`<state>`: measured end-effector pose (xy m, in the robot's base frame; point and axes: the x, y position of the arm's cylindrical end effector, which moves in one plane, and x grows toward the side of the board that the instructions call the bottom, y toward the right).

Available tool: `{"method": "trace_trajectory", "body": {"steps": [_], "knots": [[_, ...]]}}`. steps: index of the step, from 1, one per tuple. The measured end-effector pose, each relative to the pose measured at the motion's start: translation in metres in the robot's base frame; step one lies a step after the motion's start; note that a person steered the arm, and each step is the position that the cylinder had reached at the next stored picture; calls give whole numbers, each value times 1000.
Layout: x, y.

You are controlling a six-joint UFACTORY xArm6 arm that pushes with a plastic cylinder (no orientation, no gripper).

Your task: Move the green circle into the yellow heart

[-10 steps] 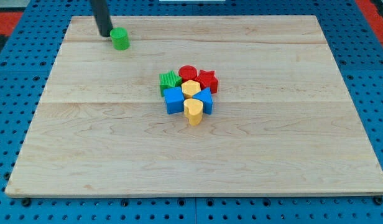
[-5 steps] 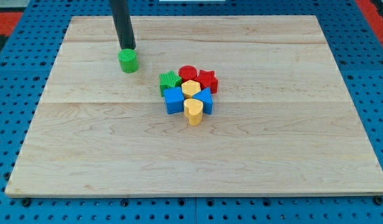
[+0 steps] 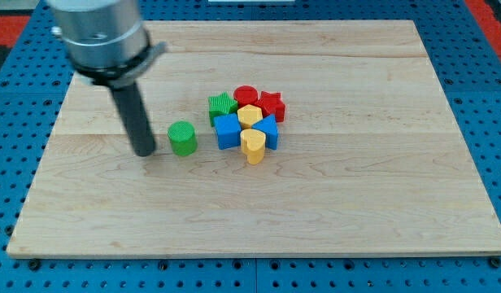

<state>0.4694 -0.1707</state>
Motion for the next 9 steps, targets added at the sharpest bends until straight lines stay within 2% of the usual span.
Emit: {"method": "trace_trajectory", "body": {"steps": [1, 2, 3, 4, 5, 7, 9], "knots": [[-22, 42], [-20, 75], [0, 82], [33, 119], [56, 123], [75, 156], [44, 150]]}}
